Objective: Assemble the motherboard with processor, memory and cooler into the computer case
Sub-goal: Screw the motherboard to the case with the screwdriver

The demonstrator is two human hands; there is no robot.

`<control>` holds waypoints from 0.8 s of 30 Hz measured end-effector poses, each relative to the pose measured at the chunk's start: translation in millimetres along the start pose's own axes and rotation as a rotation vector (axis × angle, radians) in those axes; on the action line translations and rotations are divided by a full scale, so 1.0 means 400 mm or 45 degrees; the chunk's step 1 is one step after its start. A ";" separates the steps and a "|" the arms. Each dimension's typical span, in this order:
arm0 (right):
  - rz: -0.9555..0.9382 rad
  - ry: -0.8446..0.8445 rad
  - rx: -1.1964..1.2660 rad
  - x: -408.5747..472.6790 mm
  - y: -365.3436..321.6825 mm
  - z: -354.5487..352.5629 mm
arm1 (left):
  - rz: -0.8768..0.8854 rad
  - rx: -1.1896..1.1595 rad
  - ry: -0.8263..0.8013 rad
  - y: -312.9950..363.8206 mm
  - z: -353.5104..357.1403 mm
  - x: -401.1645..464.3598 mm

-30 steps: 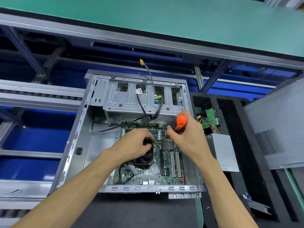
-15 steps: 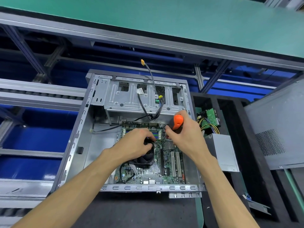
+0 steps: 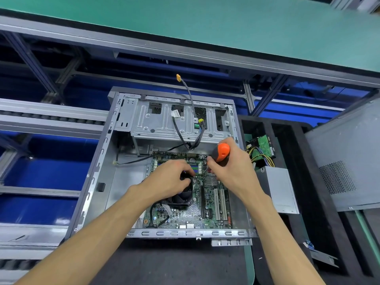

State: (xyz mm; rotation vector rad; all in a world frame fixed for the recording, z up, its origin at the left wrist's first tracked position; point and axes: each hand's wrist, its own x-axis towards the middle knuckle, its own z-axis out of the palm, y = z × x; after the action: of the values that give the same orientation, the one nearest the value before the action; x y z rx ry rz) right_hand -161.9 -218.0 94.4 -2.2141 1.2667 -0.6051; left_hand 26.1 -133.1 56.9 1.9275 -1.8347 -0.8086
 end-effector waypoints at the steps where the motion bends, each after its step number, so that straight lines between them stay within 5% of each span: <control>1: 0.003 0.001 -0.001 0.001 0.000 -0.001 | 0.000 0.002 0.000 0.000 0.000 0.001; 24: 0.023 -0.053 0.080 0.004 -0.017 -0.008 | -0.015 -0.006 -0.026 -0.001 0.003 -0.002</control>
State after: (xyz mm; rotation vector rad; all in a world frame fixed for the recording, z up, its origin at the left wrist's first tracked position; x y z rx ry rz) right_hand -158.7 -217.3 101.5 -2.1505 1.2289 -0.5805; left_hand 25.6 -132.3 56.1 1.9355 -1.8337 -0.8387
